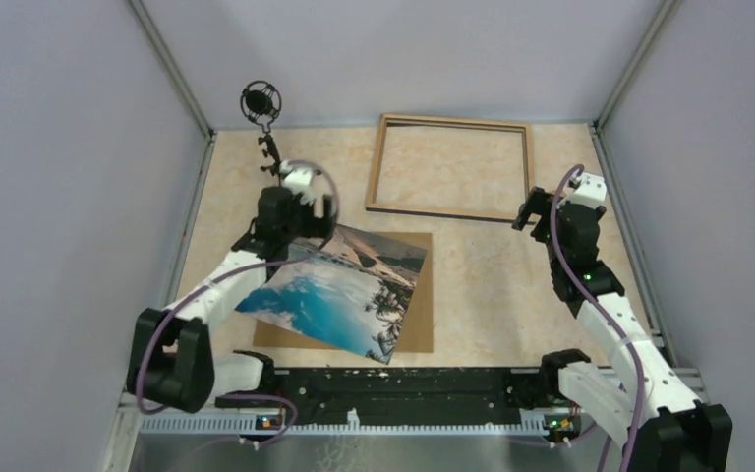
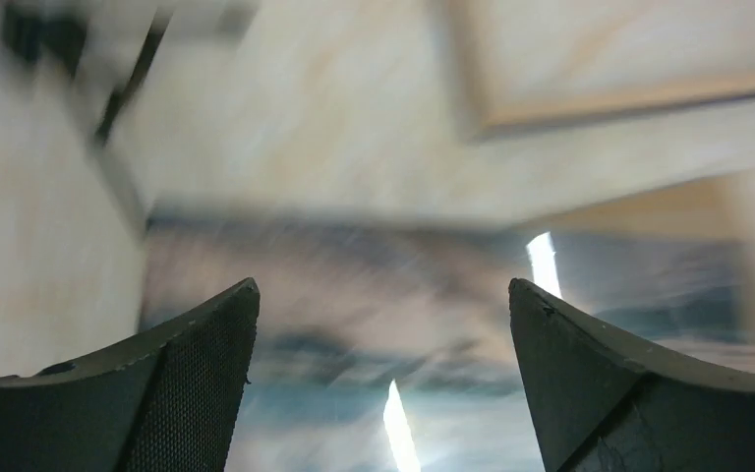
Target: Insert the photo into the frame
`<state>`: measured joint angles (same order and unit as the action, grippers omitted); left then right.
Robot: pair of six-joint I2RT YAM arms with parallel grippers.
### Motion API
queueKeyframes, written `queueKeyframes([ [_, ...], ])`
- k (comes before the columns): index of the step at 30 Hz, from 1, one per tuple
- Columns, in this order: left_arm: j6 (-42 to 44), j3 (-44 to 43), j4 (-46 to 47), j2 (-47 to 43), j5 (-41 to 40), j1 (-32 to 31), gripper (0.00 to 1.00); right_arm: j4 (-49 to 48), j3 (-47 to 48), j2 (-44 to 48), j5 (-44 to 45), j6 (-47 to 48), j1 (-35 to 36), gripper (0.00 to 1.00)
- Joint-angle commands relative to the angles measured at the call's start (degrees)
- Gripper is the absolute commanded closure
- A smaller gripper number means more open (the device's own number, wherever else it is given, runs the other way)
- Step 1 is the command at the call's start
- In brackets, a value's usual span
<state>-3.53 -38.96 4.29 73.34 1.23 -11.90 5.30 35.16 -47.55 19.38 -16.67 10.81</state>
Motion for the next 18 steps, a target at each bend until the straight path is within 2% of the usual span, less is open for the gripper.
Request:
queueKeyframes([
  [1,-0.1,-19.8,-3.1,-14.2,5.4,-14.2,0.01,6.0,4.6,-1.6,0.9,-3.6,0.0,0.01],
  [4,2.9,-19.3,-4.0,-15.1,3.0,-18.5,0.01,8.0,4.9,-2.0,-0.8,-4.1,0.3,0.01],
  [8,4.2,-18.7,-4.0,-16.3,0.2,-20.9,0.01,8.8,4.3,-2.2,-4.3,-4.8,0.3,0.01],
  [13,3.7,-18.1,-5.9,-18.4,-0.7,-21.3,0.01,10.7,3.9,-1.7,-9.9,-8.0,0.3,0.01],
  [18,4.7,-18.0,-12.2,-19.2,-8.7,-21.3,0.01,13.1,3.4,-0.5,-14.0,-10.8,0.3,0.01],
])
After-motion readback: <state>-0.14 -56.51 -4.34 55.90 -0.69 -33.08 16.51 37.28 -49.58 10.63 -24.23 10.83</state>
